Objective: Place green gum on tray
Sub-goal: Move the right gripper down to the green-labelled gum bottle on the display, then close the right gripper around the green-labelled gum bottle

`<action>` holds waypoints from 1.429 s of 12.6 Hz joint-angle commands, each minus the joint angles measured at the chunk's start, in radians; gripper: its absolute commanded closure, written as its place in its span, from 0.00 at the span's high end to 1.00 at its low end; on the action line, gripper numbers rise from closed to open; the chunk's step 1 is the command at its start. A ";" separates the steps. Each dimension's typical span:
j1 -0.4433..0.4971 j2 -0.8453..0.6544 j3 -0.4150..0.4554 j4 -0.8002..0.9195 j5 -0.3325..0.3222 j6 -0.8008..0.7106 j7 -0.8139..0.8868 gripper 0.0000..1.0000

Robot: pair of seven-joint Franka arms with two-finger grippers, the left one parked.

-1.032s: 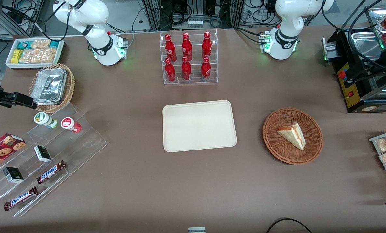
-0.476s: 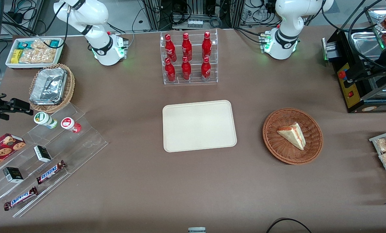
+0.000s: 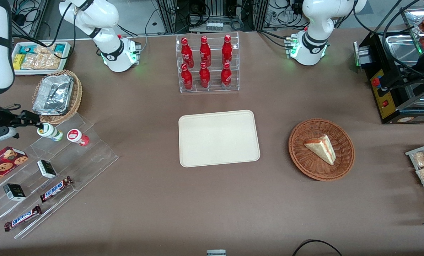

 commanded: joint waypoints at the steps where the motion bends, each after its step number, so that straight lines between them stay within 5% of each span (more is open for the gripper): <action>1: -0.002 -0.050 0.000 -0.110 0.008 0.095 -0.066 0.98; 7: -0.003 -0.074 -0.002 -0.230 0.008 0.252 -0.133 0.99; 18: -0.029 -0.071 -0.003 -0.282 0.021 0.296 -0.155 0.99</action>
